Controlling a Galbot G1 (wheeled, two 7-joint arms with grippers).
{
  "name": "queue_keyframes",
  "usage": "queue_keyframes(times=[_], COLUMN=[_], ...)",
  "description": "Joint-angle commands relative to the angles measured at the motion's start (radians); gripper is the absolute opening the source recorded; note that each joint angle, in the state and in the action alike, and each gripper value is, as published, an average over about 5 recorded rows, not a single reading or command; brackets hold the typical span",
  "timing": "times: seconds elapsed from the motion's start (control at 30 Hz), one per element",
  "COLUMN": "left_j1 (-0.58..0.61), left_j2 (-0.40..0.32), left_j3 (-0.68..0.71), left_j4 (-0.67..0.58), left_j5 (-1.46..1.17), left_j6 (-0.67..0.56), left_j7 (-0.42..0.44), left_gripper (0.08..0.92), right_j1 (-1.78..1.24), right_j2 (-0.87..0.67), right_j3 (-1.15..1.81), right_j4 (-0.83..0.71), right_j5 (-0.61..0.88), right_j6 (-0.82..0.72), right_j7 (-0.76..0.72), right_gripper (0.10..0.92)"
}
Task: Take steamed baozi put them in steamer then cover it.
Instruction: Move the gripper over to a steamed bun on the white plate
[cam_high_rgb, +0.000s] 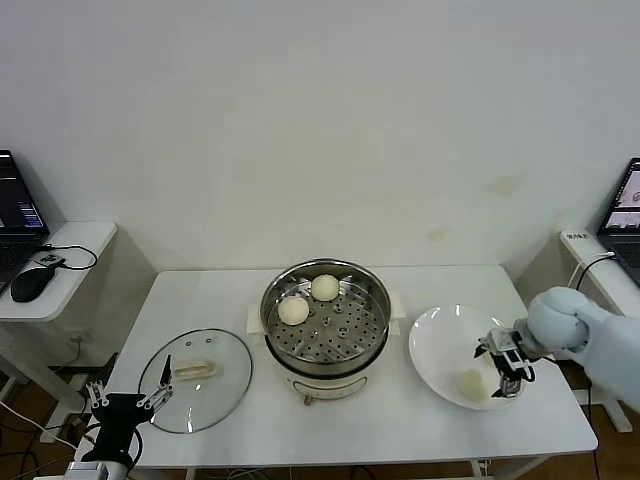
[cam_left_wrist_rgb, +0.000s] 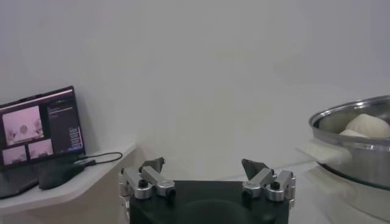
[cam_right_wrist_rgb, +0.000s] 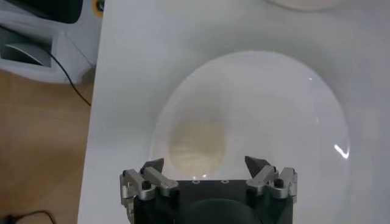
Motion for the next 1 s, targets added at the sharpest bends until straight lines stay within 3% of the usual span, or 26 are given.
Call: queue_keyframes(times=[0.03,0.2,0.63,1.0], left_j1=[0.0,-0.004,-0.004,-0.008], left_j2=[0.0,0.0,-0.002,0.0], left_j3=[-0.001,-0.001,-0.004,0.0], left_j4=[0.002,0.008,0.005,0.002], left_j5=[0.0,0.0,0.0,-0.002], left_j6=[0.0,0.0,0.0,-0.001], left_j7=[0.0,0.0,-0.001,-0.001], left_gripper=[0.823,0.823,0.823,0.823], right_j1=[-0.064,-0.063,-0.032,0.289], right_j2=[0.054,0.077,0.08,-0.009], right_j3=[0.039,0.037,0.028,-0.069], right_j4=[-0.068,-0.087,-0.076,-0.022], right_j5=[-0.033,-0.027,0.01,0.105], right_j6=[0.001,-0.011,-0.033,-0.025], right_j7=[0.013,0.016,-0.007,-0.114], right_gripper=[0.822,0.801,0.637,0.628])
